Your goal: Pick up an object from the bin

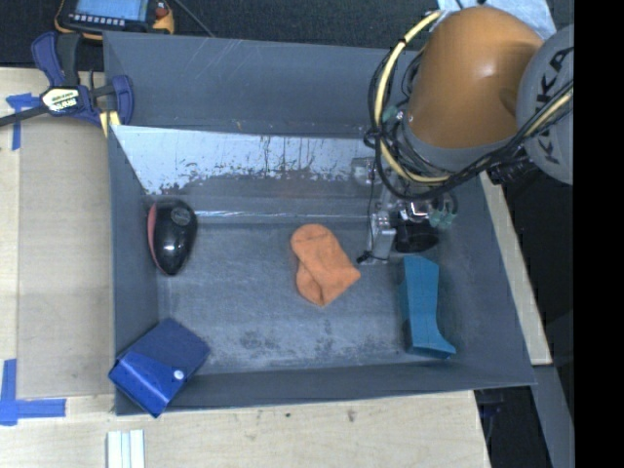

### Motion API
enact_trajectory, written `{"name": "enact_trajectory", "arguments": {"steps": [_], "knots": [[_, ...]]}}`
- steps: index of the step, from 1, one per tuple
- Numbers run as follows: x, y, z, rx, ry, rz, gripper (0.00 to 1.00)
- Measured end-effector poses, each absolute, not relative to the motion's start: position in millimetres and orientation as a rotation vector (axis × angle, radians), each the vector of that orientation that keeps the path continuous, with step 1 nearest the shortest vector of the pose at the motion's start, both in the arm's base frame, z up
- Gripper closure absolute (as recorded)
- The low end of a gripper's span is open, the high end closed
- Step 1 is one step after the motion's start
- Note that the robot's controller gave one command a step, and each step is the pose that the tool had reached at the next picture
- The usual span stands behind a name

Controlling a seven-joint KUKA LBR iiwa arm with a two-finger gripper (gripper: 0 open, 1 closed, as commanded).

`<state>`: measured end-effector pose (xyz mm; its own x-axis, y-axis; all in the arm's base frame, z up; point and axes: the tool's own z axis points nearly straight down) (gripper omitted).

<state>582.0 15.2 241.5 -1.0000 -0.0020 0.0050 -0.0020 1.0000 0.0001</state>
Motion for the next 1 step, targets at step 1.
{"name": "enact_trajectory", "arguments": {"steps": [1], "knots": [[583.3,15.1,246.6,0.003,-3.146,0.0,0.0]]}}
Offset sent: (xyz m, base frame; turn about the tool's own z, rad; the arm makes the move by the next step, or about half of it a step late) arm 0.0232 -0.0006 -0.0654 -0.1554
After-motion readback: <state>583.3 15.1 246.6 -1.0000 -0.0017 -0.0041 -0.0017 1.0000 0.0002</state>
